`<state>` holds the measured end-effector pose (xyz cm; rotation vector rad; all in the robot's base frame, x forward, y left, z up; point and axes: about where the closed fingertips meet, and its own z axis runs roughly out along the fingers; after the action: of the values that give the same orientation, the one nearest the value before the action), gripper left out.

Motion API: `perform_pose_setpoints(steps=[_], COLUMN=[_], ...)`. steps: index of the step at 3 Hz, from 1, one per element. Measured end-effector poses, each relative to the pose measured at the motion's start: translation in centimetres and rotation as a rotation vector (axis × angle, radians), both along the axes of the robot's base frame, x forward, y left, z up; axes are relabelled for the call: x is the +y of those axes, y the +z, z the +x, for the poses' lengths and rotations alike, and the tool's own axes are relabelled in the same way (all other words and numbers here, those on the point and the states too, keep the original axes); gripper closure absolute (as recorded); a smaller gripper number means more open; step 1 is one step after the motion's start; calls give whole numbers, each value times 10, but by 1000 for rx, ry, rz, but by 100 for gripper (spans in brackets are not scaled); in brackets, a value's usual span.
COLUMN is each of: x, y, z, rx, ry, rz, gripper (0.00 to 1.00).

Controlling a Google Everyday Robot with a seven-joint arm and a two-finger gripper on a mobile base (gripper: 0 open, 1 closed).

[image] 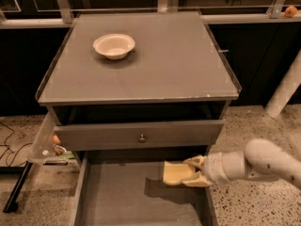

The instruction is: Pick sponge from middle drawer and place on counter

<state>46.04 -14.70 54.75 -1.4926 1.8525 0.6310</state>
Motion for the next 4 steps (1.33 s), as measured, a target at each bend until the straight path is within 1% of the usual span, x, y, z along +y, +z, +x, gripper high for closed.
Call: perform_pose_setpoints(steps=[1,3,4], x=[-21,-20,-27], y=[76,84,121], z=[3,1,-8], rx=[-81,-95,-172], ry=[10,17,8], rz=[-51,-59,-84], gripper=[100,100,100])
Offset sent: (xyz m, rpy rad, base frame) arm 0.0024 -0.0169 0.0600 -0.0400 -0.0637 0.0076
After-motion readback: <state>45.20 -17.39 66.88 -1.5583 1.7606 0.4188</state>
